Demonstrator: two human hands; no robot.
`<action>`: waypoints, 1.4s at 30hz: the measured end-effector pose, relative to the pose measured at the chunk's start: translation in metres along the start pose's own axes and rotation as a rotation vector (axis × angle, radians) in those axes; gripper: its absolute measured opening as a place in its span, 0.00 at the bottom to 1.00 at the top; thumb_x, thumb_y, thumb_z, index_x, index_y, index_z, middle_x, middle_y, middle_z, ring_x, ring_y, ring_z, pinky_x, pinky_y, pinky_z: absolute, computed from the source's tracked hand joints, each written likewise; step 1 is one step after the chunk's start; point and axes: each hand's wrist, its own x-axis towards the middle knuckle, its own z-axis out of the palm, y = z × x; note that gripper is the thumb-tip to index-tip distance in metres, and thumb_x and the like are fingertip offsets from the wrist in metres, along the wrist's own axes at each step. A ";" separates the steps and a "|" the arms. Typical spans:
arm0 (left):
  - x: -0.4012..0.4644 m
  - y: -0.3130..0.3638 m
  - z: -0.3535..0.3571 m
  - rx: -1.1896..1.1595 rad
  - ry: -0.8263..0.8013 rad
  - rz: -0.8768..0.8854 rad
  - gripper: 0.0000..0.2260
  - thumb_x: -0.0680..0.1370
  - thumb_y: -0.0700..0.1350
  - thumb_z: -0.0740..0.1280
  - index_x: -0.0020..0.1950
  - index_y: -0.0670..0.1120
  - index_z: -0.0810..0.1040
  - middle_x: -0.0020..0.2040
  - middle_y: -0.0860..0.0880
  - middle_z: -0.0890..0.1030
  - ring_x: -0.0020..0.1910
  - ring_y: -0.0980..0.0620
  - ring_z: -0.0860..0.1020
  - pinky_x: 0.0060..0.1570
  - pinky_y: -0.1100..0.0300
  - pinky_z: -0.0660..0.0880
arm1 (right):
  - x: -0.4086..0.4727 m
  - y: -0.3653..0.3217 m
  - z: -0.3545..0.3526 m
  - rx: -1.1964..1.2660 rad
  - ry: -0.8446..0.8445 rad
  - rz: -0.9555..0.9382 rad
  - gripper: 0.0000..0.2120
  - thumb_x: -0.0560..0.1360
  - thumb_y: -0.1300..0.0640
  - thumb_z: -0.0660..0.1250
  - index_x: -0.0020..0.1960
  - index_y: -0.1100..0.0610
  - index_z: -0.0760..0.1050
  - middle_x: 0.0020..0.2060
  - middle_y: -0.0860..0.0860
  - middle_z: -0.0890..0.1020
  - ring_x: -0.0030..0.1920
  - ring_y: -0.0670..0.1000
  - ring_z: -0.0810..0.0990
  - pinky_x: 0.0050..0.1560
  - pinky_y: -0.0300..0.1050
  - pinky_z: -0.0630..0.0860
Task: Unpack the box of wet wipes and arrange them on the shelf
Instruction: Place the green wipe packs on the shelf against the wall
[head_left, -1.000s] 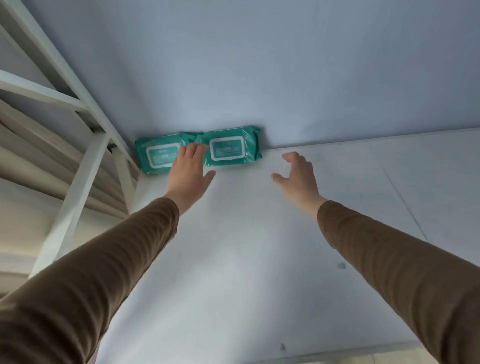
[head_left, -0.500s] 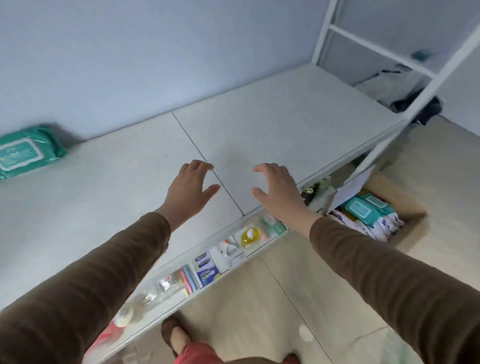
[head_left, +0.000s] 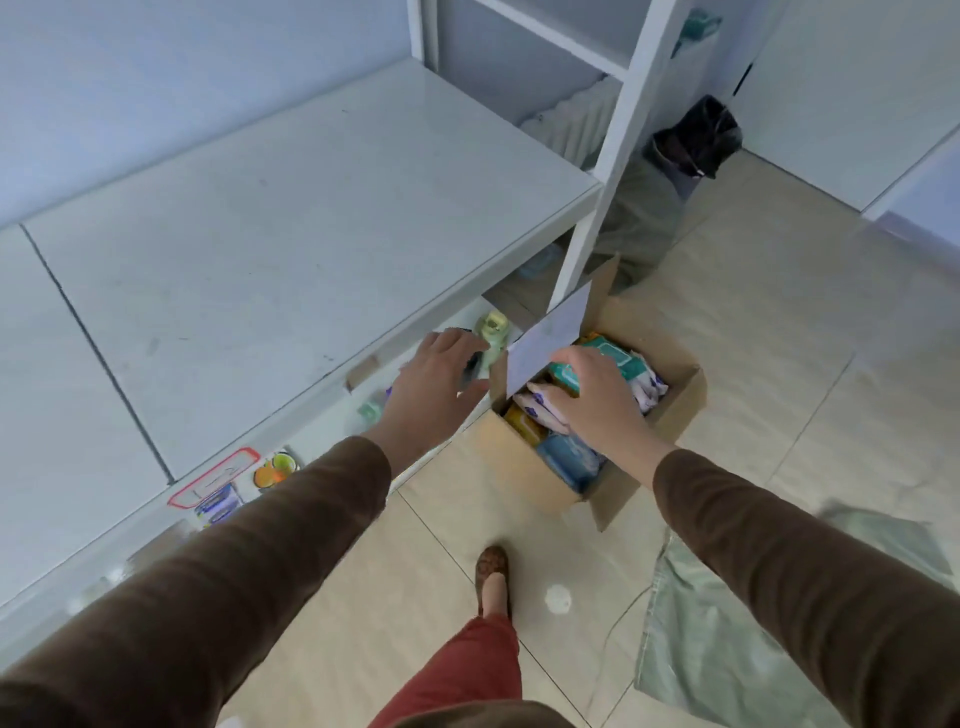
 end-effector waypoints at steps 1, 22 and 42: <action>0.015 0.004 0.017 -0.006 -0.025 -0.001 0.17 0.77 0.49 0.69 0.66 0.50 0.75 0.61 0.52 0.75 0.60 0.51 0.71 0.56 0.55 0.72 | 0.008 0.016 -0.005 0.004 -0.011 0.032 0.17 0.78 0.52 0.66 0.66 0.52 0.71 0.62 0.49 0.74 0.64 0.51 0.71 0.64 0.50 0.72; 0.247 0.033 0.343 0.136 -0.576 -0.273 0.26 0.75 0.47 0.70 0.72 0.48 0.68 0.69 0.48 0.70 0.67 0.46 0.69 0.61 0.48 0.72 | 0.193 0.375 -0.004 0.527 -0.312 0.772 0.20 0.76 0.56 0.69 0.67 0.54 0.72 0.55 0.49 0.78 0.56 0.50 0.77 0.53 0.43 0.74; 0.348 -0.084 0.597 0.724 -0.673 0.076 0.27 0.72 0.48 0.73 0.69 0.50 0.70 0.64 0.50 0.76 0.64 0.46 0.72 0.64 0.52 0.68 | 0.354 0.543 0.188 1.114 -0.219 1.362 0.38 0.67 0.39 0.78 0.71 0.51 0.69 0.56 0.52 0.73 0.56 0.54 0.74 0.52 0.46 0.76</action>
